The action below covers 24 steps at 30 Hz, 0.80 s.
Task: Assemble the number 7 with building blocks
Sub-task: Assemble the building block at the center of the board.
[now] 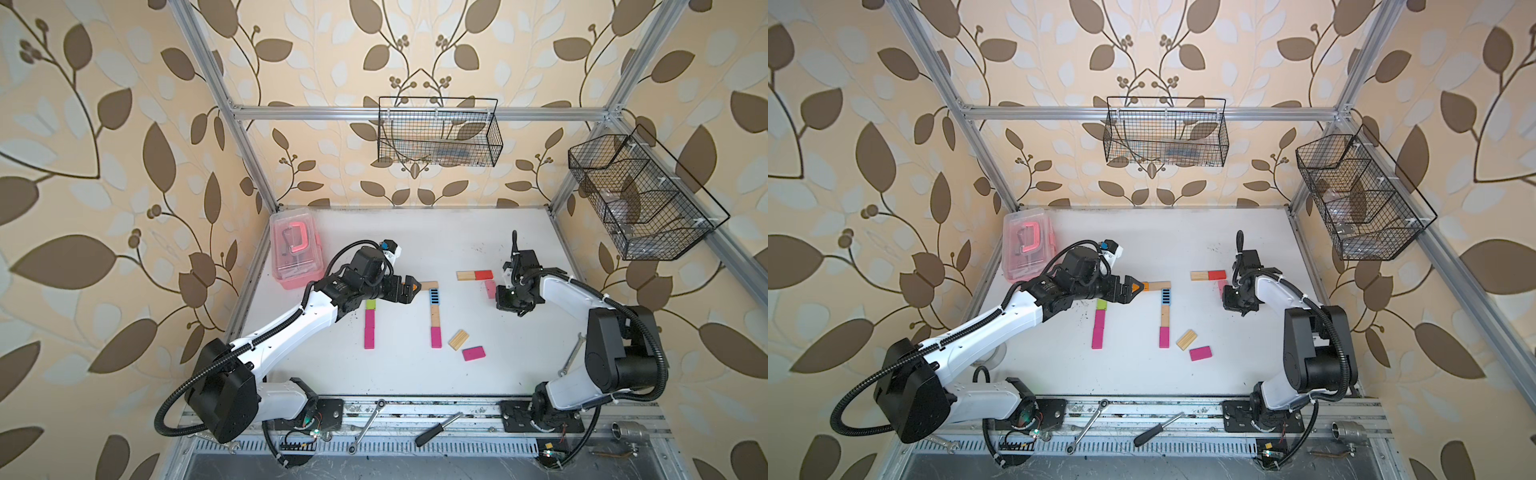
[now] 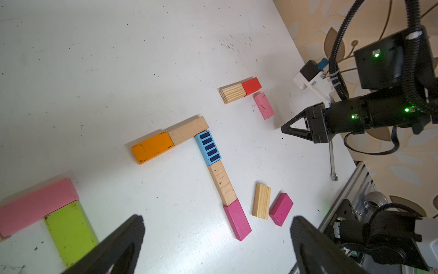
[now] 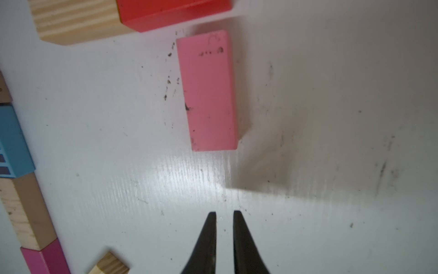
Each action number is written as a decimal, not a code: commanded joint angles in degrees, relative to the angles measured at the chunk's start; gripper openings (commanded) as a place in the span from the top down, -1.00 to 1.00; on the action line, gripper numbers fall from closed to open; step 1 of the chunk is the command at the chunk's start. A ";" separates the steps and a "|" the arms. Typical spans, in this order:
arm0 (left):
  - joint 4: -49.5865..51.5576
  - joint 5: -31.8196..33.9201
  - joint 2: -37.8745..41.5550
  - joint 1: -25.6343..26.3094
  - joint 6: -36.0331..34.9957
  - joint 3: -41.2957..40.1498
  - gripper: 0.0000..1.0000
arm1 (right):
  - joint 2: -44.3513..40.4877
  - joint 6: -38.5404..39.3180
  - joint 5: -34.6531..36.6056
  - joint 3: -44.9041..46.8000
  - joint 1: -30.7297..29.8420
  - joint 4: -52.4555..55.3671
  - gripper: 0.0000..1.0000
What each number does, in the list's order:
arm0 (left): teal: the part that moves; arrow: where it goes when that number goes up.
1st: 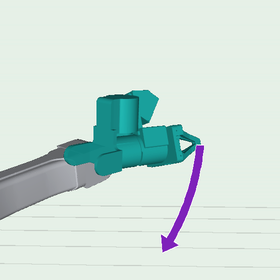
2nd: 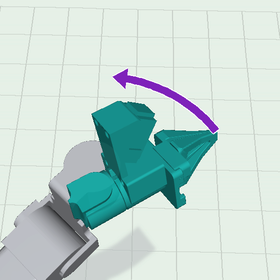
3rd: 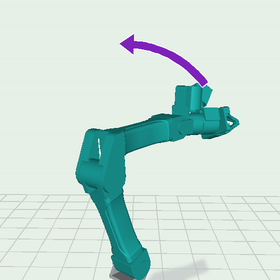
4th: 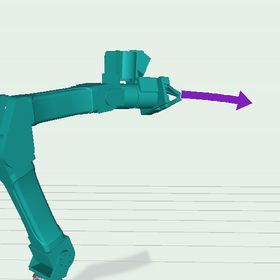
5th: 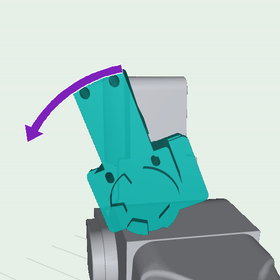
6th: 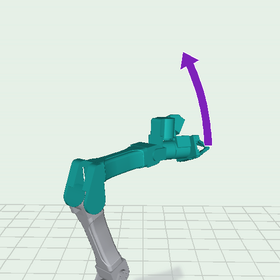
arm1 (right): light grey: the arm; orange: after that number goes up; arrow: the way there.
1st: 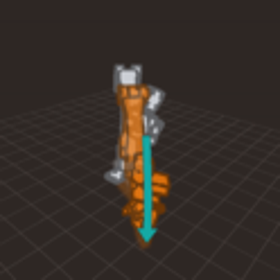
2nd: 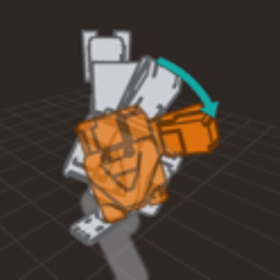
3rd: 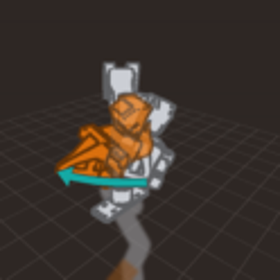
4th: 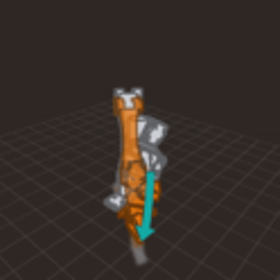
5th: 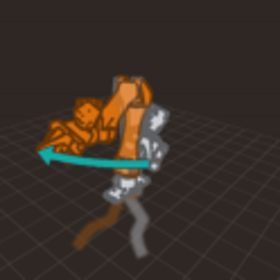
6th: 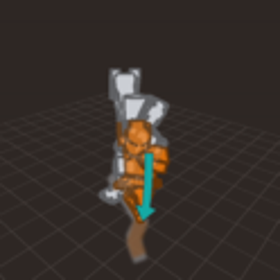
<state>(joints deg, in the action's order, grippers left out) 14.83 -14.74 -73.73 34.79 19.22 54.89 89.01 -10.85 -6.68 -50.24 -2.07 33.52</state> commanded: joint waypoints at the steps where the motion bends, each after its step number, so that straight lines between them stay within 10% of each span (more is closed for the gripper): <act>1: -1.08 -0.71 0.43 -0.67 -0.94 2.34 -0.98 | 1.95 -0.20 -2.27 0.63 0.22 -4.02 0.76; 24: -0.08 0.68 0.35 -0.68 -1.68 2.60 -0.98 | 9.55 0.75 -2.65 -3.52 1.43 -6.71 0.81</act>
<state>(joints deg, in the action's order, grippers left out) 15.00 -14.48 -73.73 34.79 18.55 54.89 96.62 -11.03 -9.52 -53.06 -0.82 26.22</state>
